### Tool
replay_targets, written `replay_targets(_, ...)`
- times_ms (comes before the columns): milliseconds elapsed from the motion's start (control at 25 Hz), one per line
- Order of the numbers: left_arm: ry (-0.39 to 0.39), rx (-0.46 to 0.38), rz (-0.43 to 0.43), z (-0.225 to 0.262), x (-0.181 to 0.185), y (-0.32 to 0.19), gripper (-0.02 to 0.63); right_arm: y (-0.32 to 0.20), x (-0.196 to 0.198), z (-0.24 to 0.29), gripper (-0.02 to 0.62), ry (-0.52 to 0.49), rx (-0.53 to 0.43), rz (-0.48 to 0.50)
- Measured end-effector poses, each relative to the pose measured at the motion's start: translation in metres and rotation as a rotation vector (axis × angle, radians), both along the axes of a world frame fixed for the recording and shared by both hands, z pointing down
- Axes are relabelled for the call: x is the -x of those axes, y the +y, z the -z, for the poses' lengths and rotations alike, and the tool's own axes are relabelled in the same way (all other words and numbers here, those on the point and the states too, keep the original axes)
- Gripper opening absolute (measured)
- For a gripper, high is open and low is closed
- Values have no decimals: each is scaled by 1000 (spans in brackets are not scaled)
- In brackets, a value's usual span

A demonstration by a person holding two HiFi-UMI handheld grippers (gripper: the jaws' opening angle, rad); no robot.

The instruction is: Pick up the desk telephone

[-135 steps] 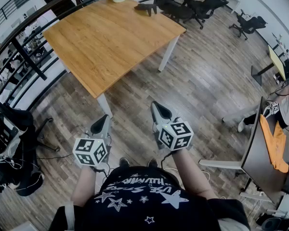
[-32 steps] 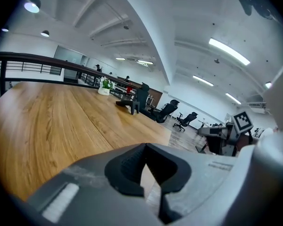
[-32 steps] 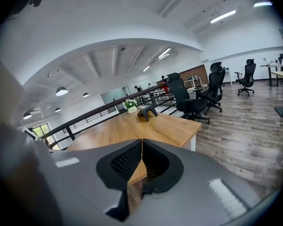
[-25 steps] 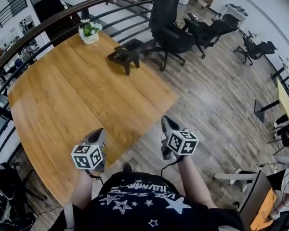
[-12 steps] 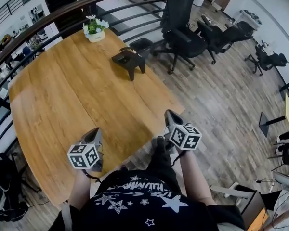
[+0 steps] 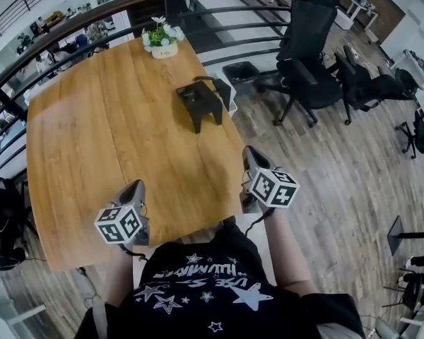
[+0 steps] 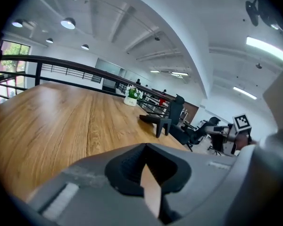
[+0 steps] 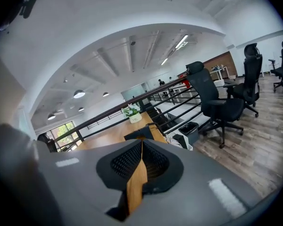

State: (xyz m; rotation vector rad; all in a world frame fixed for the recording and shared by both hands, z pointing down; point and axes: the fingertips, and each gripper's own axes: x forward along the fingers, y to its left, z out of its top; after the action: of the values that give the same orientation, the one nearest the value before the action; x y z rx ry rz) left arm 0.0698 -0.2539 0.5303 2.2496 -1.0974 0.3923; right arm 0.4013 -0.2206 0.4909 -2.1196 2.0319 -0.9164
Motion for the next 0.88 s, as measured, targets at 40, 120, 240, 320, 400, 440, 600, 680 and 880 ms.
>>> replay_targets(40, -6, 0, 32, 1, -5, -3, 2, -8, -7, 0, 6, -5, 1, 20)
replay_targets(120, 0, 6, 86, 2, -16, -7, 2, -19, -18, -2, 6, -18, 1, 57)
replay_targets(240, 20, -2, 127, 6, -39, -9, 2, -31, -34, -9, 6, -29, 5, 109)
replay_targets(320, 32, -12, 150, 8, -57, -9, 2, -38, -45, -13, 5, -38, 12, 138)
replay_targets(400, 47, -14, 183, 9, -72, -11, 2, -45, -53, -16, 5, -48, 13, 169)
replay_targets(440, 55, -12, 201, 9, -79, -12, 2, -49, -56, -16, 5, -49, 12, 185)
replay_targets(600, 79, -2, 258, 9, -106, -20, 2, -67, -66, -16, 5, -45, 13, 248)
replay_targets(680, 90, 6, 269, 6, -122, -26, 2, -75, -73, -19, 5, -44, 16, 270)
replay_targets(880, 203, 68, 324, 1, -165, -38, 2, -94, -86, -27, 5, -52, 31, 318)
